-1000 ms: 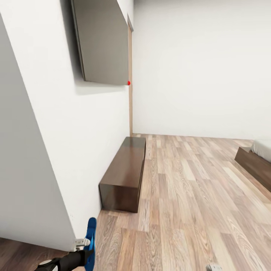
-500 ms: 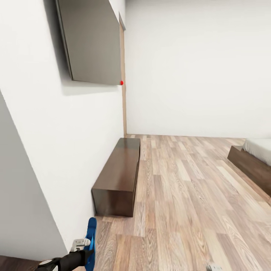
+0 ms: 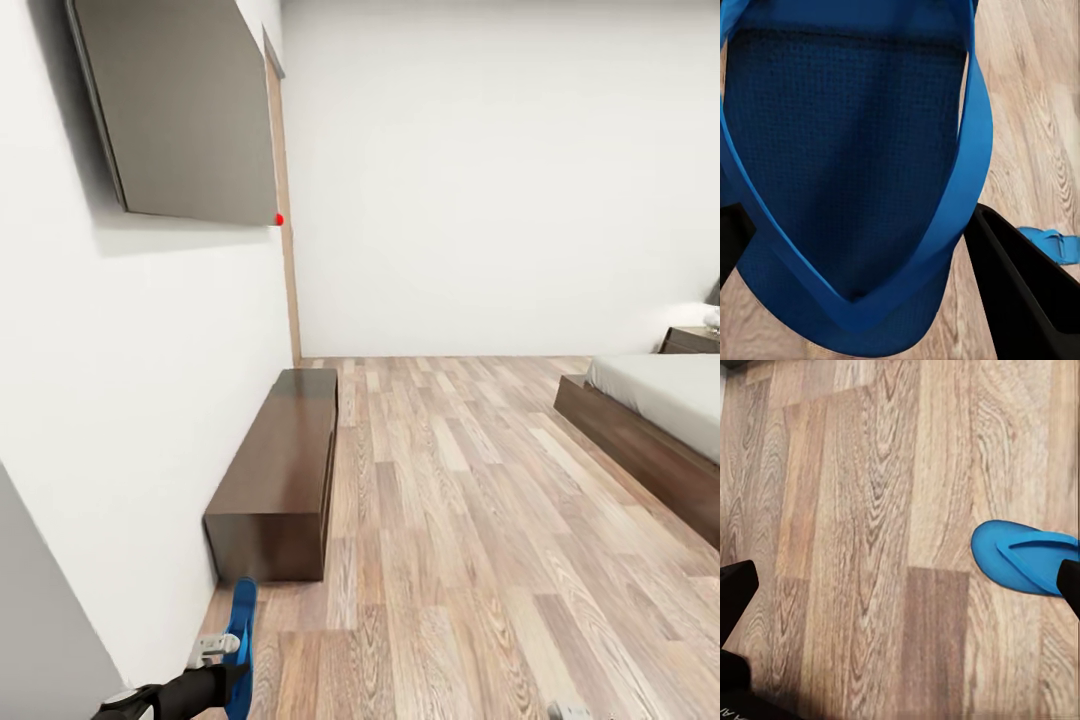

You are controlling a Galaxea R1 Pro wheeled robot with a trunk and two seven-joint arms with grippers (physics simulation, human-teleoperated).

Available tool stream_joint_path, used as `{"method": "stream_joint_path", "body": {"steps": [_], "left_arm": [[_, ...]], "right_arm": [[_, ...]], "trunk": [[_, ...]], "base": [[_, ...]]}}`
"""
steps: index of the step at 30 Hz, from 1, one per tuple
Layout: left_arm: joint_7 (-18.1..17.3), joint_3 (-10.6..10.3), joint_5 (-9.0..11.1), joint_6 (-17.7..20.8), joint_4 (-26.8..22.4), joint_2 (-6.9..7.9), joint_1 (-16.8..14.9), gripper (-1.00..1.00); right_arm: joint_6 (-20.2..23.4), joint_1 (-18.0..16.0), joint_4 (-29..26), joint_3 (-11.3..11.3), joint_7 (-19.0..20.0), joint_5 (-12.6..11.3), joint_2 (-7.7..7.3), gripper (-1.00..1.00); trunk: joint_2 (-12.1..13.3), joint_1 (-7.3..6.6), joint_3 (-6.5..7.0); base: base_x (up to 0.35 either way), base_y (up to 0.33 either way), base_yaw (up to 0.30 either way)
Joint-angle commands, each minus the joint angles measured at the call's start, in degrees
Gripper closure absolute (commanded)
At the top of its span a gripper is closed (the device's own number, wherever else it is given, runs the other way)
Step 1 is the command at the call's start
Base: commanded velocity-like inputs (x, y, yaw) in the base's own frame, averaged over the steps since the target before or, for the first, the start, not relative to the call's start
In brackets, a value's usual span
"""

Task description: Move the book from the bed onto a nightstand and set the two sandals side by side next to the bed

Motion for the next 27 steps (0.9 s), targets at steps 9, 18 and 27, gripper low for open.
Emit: {"method": "stream_joint_path", "body": {"steps": [9, 18, 27], "left_arm": [[-0.22, 0.07, 0.14, -0.03, 0.05, -0.02, -0.03, 1.0], [-0.22, 0.09, 0.14, -0.04, 0.05, -0.02, -0.03, 1.0], [-0.22, 0.03, 0.14, -0.03, 0.05, -0.06, -0.03, 1.0]], "right_arm": [[0.58, -0.05, -0.07, -0.46, 0.26, 0.12, 0.07, -1.0], [0.58, -0.04, -0.06, -0.48, 0.26, 0.12, 0.03, -1.0], [0.58, -0.06, -0.06, -0.48, 0.28, 0.03, 0.05, -1.0]], "trunk": [[-0.02, 0.0, -0.06], [-0.02, 0.0, -0.06], [-0.02, 0.0, -0.06]], "base": [[0.089, 0.062, -0.028], [0.12, 0.072, -0.001], [0.017, 0.01, -0.078]]}}
